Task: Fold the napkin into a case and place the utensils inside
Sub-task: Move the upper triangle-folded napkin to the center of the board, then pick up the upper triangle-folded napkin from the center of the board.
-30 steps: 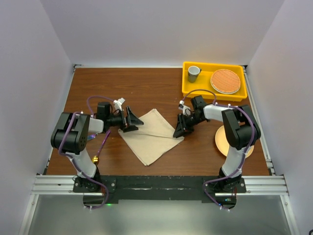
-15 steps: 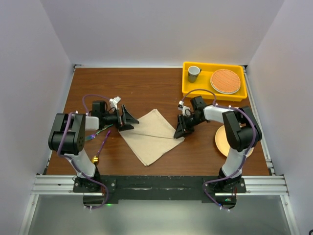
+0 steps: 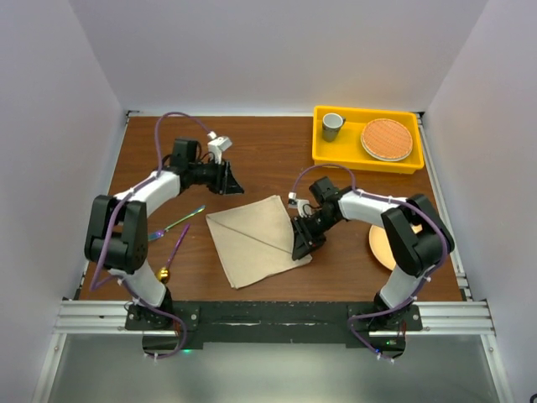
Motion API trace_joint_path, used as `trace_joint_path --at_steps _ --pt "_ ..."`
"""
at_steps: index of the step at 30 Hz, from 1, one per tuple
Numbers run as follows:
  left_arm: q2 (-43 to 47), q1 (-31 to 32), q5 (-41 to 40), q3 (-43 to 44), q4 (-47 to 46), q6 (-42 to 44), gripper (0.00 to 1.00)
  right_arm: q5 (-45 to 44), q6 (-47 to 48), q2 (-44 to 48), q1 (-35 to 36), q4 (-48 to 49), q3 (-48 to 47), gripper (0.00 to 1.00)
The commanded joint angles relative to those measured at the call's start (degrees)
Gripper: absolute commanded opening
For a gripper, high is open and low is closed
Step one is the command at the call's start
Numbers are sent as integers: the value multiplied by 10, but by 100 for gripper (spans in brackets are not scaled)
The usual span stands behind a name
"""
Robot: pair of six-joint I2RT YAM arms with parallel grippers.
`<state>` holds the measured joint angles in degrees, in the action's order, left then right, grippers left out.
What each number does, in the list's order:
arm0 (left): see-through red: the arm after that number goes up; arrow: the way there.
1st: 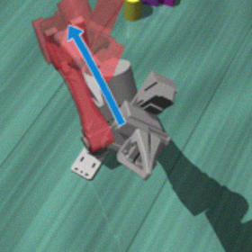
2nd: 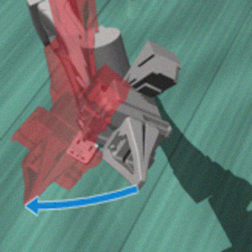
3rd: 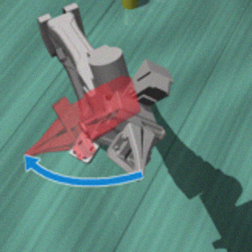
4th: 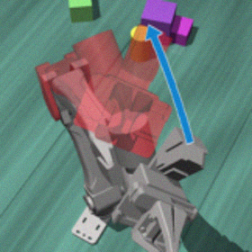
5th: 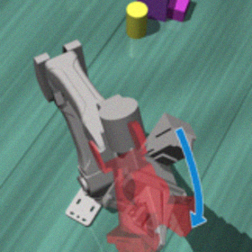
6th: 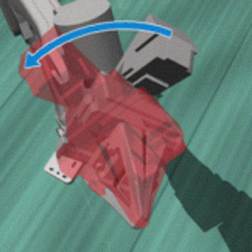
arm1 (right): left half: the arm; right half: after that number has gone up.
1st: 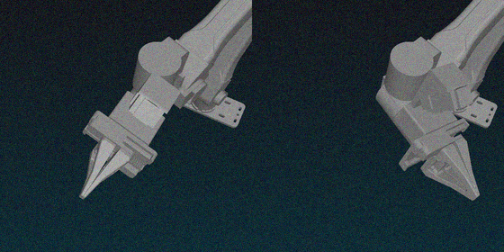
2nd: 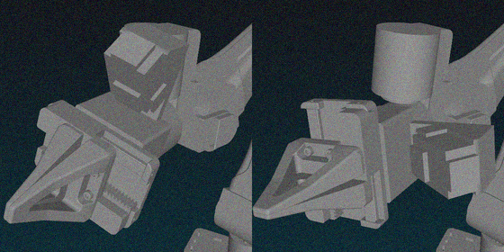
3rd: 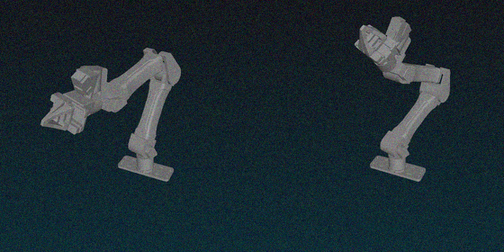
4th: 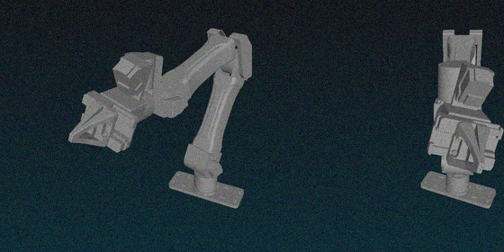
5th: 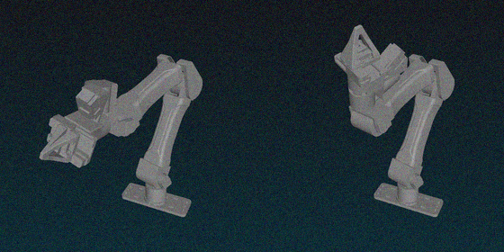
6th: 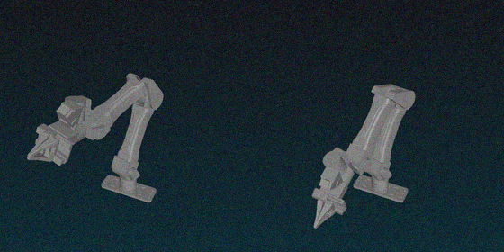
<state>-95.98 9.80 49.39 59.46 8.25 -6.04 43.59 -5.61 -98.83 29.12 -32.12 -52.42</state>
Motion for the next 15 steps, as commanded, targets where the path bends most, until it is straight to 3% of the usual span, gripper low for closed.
trace_joint_path --at_steps 1,6,10,14,15 --pt "-82 41 -45 101 104 146 42 9 50 27 -13 -79 -60 39" --pt "-146 59 -61 169 117 188 45 -7 92 24 -54 -102 -121 42" --pt "-198 73 -40 208 149 223 45 -13 81 3 -84 -65 -157 45" --pt "-215 87 -22 221 164 243 45 -13 70 -44 -97 -41 -191 56" --pt "-221 94 -19 221 169 245 45 -16 69 -51 -99 -37 -196 63"
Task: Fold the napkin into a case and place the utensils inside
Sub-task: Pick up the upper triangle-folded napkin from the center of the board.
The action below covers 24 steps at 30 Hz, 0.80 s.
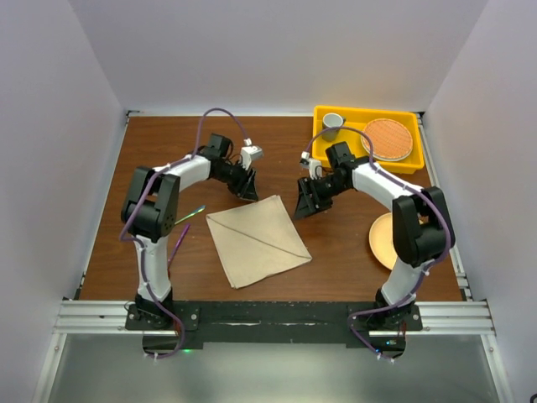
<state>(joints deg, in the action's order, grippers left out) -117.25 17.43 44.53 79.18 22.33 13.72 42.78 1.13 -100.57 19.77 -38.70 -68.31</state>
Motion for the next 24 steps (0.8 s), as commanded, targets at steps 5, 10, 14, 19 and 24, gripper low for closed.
trace_joint_path --at_steps 5,10,14,19,24 --pt "-31 26 34 26 31 47 44 -9 -5 -75 -7 52 -81 77" --pt "-39 33 38 29 28 53 37 -13 -7 -126 -12 61 -117 86" --pt "-17 44 49 21 18 82 24 -10 -8 -157 -14 75 -139 88" --pt "0 45 74 12 11 101 13 13 -6 -200 -16 89 -169 90" --pt "26 45 96 -3 -4 115 8 57 13 -223 -15 91 -183 94"
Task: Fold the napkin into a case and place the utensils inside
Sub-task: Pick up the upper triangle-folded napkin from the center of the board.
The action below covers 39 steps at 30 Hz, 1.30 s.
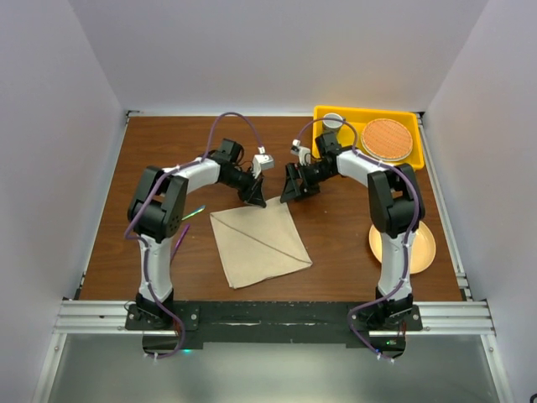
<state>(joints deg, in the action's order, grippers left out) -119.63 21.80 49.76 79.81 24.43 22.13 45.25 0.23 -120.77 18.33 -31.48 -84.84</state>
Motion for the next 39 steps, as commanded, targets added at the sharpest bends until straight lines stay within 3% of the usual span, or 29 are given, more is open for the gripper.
trace_joint_path --at_steps 1,5,11,15,21,22,23,24,26,27,30,34,37,39 --pt "52 1 47 -12 -26 33 6 37 24 -24 0 20 -16 94" --pt "65 2 63 -20 -34 36 4 63 31 -39 2 33 -10 92" --pt "72 5 63 -24 -27 47 3 120 44 -50 12 26 -18 81" --pt "84 4 70 -35 -33 51 2 126 48 -44 24 34 -3 70" --pt "94 5 72 -45 -32 61 2 139 35 -48 32 42 -2 42" --pt "96 3 70 -47 -32 63 4 141 35 -46 32 42 -2 37" --pt "99 2 63 -51 -30 59 12 140 36 -43 33 42 0 25" --pt "99 -3 64 -53 -27 59 34 141 36 -39 32 43 2 20" --pt "100 -30 75 -54 -11 57 51 138 36 -21 33 50 10 1" --pt "99 -41 78 -53 -7 57 61 135 36 -15 35 52 13 0" --pt "80 -102 97 -34 73 107 75 130 46 9 43 54 18 0" --pt "37 -127 106 22 221 243 82 128 74 35 51 36 21 0" --pt "21 -141 118 23 257 275 97 128 80 57 58 35 23 0" --pt "13 -145 119 21 269 289 100 128 84 68 63 34 24 0"
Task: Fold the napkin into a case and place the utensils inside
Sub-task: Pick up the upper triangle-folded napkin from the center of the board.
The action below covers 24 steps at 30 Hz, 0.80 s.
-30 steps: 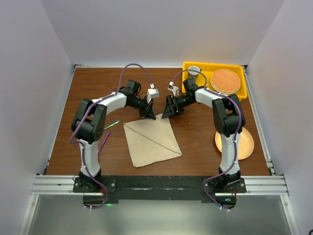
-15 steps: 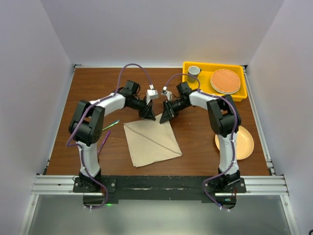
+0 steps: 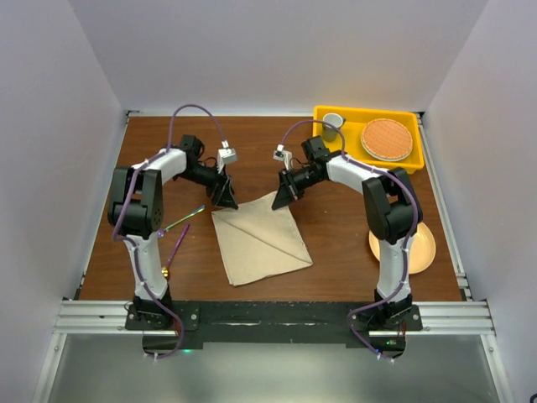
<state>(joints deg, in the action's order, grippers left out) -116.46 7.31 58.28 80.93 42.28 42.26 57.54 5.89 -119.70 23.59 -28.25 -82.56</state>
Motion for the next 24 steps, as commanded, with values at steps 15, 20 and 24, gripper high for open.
trace_joint_path --at_steps 15,20,24 --pt "-79 -15 20 14 175 193 83 11 103 95 20 -75 -15 0" --pt "-80 -24 17 14 168 205 84 25 119 104 20 -103 -30 0" --pt "-61 -26 25 13 145 211 90 28 135 107 22 -123 -30 0"
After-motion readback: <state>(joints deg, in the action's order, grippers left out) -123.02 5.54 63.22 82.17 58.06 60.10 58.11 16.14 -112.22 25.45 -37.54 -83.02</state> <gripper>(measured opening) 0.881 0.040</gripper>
